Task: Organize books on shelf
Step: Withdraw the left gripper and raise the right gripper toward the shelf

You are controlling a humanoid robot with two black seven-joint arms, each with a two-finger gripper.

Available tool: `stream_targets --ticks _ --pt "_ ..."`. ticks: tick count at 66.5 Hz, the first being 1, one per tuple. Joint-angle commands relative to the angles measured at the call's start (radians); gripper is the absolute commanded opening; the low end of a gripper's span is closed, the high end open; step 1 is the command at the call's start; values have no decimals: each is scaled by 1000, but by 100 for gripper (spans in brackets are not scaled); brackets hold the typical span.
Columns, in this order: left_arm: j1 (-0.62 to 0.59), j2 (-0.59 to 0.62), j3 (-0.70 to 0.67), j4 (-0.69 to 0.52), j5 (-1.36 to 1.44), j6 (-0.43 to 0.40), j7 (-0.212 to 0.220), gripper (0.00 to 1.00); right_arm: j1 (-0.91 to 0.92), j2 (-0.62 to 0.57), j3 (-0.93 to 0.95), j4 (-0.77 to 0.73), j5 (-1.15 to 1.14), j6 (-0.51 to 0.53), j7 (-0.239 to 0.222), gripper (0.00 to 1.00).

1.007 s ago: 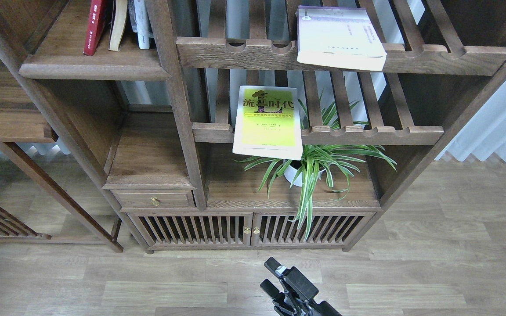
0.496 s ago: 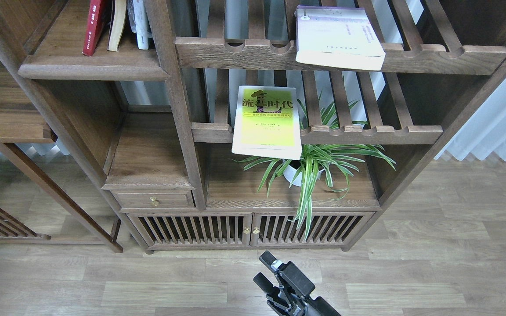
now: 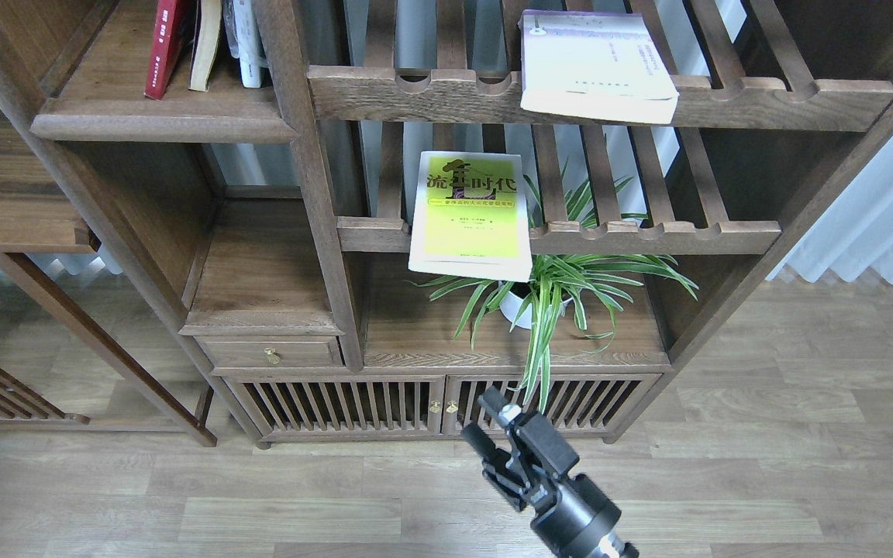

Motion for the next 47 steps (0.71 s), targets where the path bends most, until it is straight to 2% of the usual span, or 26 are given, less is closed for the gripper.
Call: stream_targets --ticks 1,11,27,35,47 --pt "118 -100 -32 -20 -52 0 29 91 35 2 2 4 -1 0 0 98" --pt "261 -232 -94 -24 -101 0 71 87 70 46 10 5 -4 0 0 98" --pt "419 -384 -114 -24 -106 0 78 87 167 74 112 11 -4 0 8 98" --pt "461 -404 -114 -23 -105 0 78 88 211 74 169 13 -6 -1 14 98" --pt "488 -412 -124 -15 -100 0 78 89 289 74 283 10 -3 -110 14 98"
